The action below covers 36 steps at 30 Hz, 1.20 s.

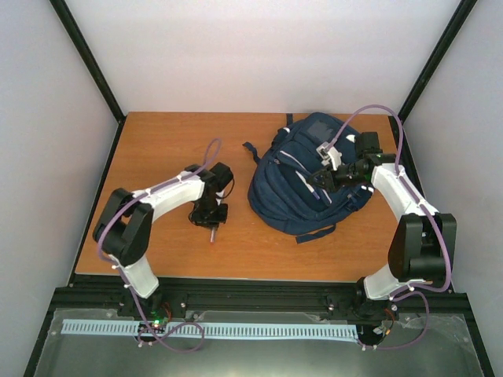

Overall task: Pack the student bag
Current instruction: Pick up the stationery from the center of the board, then place the stationery in the student bag.

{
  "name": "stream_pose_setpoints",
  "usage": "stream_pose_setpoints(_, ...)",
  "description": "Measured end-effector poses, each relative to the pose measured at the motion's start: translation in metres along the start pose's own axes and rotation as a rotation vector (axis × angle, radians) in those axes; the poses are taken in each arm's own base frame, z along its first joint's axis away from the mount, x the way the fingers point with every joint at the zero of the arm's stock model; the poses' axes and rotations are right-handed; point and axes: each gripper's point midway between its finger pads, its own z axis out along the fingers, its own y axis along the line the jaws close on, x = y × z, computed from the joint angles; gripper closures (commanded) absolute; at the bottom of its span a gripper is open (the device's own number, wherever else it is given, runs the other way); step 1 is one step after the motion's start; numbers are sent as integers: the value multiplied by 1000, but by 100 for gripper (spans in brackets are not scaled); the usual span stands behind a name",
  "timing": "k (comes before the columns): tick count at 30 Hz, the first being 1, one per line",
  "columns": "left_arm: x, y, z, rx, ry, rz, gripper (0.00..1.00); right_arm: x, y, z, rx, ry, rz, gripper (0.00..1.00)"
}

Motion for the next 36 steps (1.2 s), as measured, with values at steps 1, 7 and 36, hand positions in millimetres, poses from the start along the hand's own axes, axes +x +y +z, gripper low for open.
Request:
stream_pose_setpoints(1, -3, -5, -11, 30, -27, 7, 98, -2, -1, -1, 7, 1, 1, 97)
stream_pose_setpoints(7, -19, -59, -89, 353, -219, 80, 99, -25, -3, -15, 75, 8, -4, 97)
stream_pose_setpoints(36, -88, -265, -175, 1032, -148, -53, 97, -83, -7, -40, 136, 22, 104, 97)
